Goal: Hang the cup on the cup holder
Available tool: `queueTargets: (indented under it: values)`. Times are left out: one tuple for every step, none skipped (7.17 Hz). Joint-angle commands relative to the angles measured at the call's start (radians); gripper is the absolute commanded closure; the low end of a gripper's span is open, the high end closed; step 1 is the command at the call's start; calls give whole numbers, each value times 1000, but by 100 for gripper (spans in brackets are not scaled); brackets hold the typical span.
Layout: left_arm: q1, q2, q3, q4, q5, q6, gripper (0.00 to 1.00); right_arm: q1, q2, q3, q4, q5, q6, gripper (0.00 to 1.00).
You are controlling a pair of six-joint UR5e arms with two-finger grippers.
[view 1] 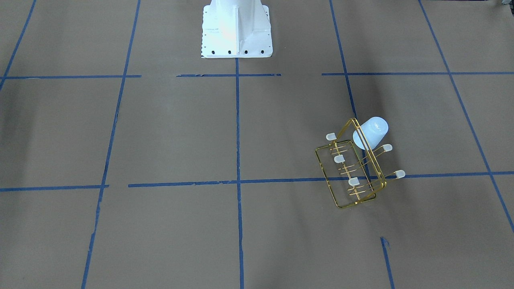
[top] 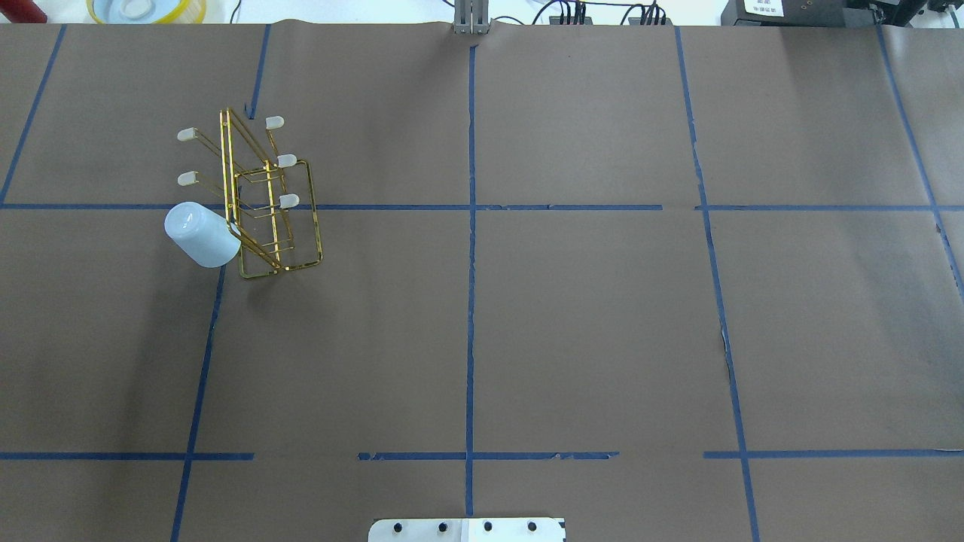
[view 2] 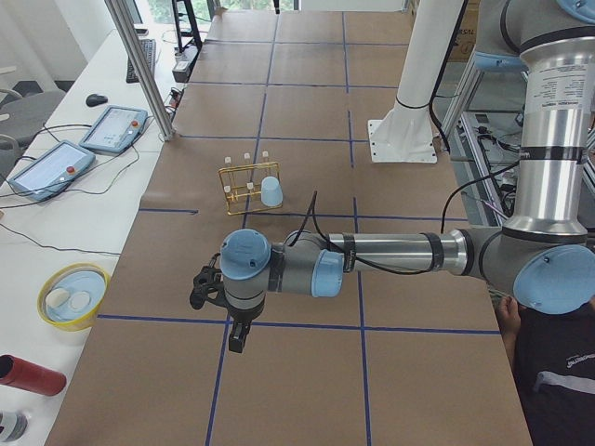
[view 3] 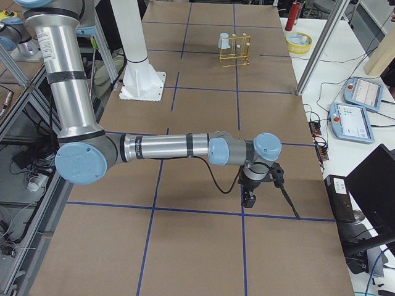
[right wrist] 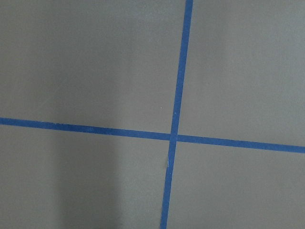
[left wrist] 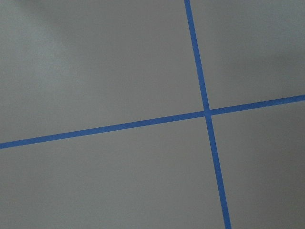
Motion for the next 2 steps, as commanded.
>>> queueTargets:
  values:
    - [0,1,0,0,0,0,0,0,2,0,0,0,0,0]
    - [0,1,0,0,0,0,0,0,0,0,0,0,0,0]
